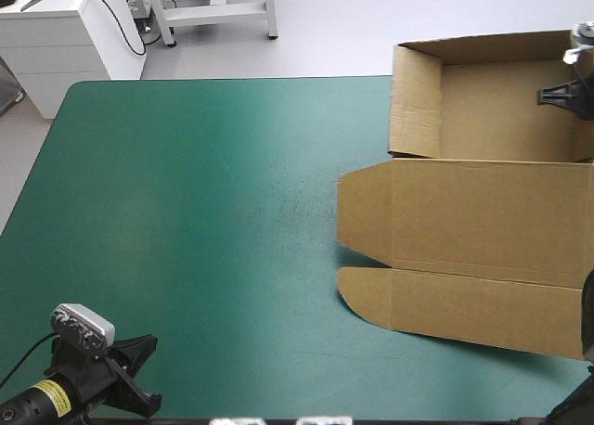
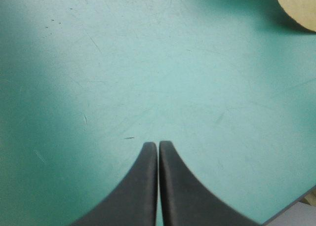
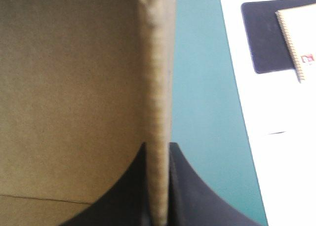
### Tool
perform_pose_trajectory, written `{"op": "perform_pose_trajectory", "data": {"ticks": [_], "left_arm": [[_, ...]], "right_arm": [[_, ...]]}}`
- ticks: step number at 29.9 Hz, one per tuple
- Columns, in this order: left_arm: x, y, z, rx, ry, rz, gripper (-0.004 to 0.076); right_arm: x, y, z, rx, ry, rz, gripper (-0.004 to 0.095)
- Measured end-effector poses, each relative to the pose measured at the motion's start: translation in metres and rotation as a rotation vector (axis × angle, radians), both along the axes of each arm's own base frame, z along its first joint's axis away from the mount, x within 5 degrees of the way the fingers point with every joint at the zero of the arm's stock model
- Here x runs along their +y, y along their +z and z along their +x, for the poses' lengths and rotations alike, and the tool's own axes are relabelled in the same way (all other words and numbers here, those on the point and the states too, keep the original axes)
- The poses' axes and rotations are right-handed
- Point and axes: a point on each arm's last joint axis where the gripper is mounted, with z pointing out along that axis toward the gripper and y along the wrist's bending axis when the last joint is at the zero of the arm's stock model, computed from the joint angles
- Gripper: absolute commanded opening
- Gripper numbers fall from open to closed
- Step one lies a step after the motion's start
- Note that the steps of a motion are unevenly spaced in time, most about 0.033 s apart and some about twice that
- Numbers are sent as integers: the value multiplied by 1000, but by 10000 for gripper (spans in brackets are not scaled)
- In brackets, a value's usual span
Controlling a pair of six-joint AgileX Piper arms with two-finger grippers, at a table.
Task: Fold the box
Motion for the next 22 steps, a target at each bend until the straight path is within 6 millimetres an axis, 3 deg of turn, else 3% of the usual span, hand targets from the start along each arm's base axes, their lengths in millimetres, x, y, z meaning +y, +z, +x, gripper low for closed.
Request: {"op": "perform_pose_trajectory", "data": {"ticks": [5, 10, 13, 19, 22], "left_arm": [[0, 0, 0, 0, 0, 0, -8], [0, 0, 0, 0, 0, 0, -8], [0, 0, 0, 0, 0, 0, -8], [0, 0, 0, 0, 0, 0, -8], [0, 0, 0, 0, 0, 0, -8]], "right_arm": [[-60, -18, -8, 33, -154, 15, -21], [-113, -54, -6, 75, -262, 75, -21], [-128, -81, 2, 117, -283, 129, -21], [-140, -127, 21, 196, -261, 177, -9], [-143, -142, 27, 223, -241, 178, 72]]}}
